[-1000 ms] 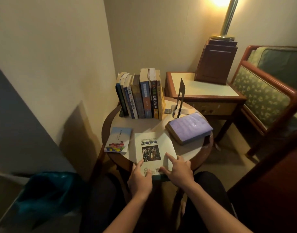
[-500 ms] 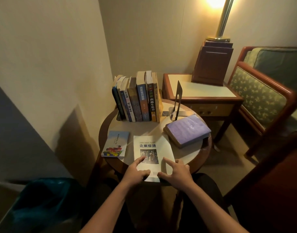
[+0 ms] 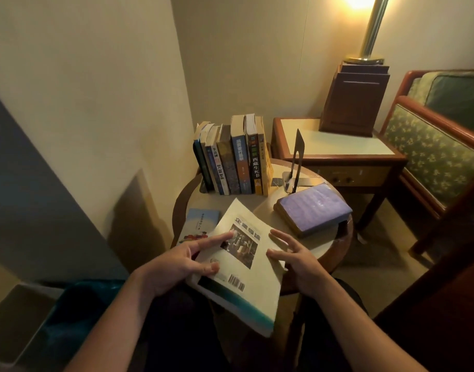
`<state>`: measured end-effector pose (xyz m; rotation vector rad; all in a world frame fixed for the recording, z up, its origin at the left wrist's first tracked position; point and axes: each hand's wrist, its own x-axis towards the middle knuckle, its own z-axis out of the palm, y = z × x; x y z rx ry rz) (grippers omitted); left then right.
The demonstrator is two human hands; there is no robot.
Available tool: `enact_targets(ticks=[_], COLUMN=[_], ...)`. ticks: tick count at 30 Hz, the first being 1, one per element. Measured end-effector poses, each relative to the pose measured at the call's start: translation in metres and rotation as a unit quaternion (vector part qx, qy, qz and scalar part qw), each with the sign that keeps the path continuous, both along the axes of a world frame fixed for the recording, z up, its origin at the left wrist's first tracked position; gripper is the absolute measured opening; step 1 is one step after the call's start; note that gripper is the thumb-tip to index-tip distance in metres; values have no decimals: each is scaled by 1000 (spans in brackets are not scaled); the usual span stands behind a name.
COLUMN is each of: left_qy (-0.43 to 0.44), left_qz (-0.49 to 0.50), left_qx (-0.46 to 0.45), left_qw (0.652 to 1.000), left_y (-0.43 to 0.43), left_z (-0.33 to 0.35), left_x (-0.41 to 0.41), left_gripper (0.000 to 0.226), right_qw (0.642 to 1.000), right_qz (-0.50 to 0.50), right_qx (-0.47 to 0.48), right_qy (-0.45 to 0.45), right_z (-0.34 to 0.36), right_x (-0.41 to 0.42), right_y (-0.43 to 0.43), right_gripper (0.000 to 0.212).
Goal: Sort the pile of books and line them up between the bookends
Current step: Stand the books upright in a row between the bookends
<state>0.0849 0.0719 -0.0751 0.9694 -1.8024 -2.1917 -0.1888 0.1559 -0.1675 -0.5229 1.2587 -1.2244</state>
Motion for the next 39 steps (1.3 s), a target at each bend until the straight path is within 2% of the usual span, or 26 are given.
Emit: enact_targets(ticks=[3,6,8,10,14,16,19,21,23,24,25,29,31,34,37,39], left_qy=[-29,-58,-83,-97,-137,-144,-131,-173,-231,-231,-216,-97,-66,-62,-98,-125], left_qz=[-74,-91,-91,-92,-117,-114,-87,-82,-96,-97,-93,-16,28,38,26,22], left_qx=[-38,-68,-90,-109,-210,-251,-293,-385,-490,-511,-511,-447,-427,-417,-410,-414], left_qw=[996,992,988,985,961,950,943,903,835,822,827,889,901,906,906,901], left_y=[-12,-25,-30,-36,-44,-48,-55,-58,-56,-51,-45,-23,-21,-32,-52,-68], left_z=[8,16,21,23,22,21,12,3,-5,-8,-10,-34,-45,-54,-65,-74], left_x=[9,6,-1,-12,-38,-50,-62,-70,-83,-91,-100,-135,-146,-156,-158,-154], left_gripper=[65,65,65,69,65,64,63,66,67,67,67,70,74,85,103,98], right_qw=[999,999,996,989,946,938,952,960,965,965,964,961,956,942,920,905], right_qz=[-9,20,61,113,228,226,168,134,105,92,79,34,31,28,30,27], right_qx=[-22,-44,-55,-60,-41,-45,-81,-95,-100,-103,-106,-110,-113,-111,-109,-108], right_qy=[-23,-19,25,73,225,260,243,225,219,225,233,251,270,316,376,411], right_z=[14,38,56,76,112,119,119,117,116,117,117,125,131,140,150,156], right_x=[-20,-42,-54,-61,-55,-51,-51,-52,-53,-53,-53,-59,-65,-77,-89,-97], right_y=[-1,2,4,4,2,4,11,14,12,10,8,0,-4,-11,-23,-34], right_gripper=[52,52,57,54,57,59,59,59,58,58,57,58,59,56,56,57])
